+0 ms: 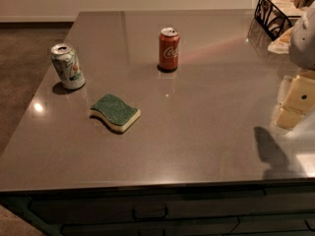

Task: Pick sponge

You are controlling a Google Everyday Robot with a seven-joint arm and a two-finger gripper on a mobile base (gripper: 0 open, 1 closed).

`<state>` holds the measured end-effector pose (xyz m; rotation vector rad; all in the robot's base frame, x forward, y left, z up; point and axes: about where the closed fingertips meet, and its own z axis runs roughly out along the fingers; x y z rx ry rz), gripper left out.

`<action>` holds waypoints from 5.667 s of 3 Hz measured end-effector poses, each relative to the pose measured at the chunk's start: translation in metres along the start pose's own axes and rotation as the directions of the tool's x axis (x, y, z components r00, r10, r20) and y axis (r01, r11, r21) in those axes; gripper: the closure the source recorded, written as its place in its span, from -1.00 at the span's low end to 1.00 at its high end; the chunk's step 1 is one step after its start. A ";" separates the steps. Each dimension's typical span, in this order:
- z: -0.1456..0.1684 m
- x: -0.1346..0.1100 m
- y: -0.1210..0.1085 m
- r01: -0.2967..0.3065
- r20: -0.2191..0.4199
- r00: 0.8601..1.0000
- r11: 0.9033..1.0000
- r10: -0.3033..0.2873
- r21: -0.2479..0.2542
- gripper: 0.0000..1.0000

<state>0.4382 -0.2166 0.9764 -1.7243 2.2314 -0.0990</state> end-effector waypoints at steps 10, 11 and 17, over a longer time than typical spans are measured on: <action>0.188 -0.271 0.046 0.169 0.330 0.937 0.974 -0.112 -0.149 -1.00; 0.197 -0.278 0.049 0.160 0.316 0.943 0.974 -0.103 -0.159 -0.65; 0.108 -0.275 0.007 0.168 0.384 0.920 0.965 -0.080 -0.200 1.00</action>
Offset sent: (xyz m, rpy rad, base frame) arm 0.0173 0.0306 -0.0120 0.1266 0.0915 0.0475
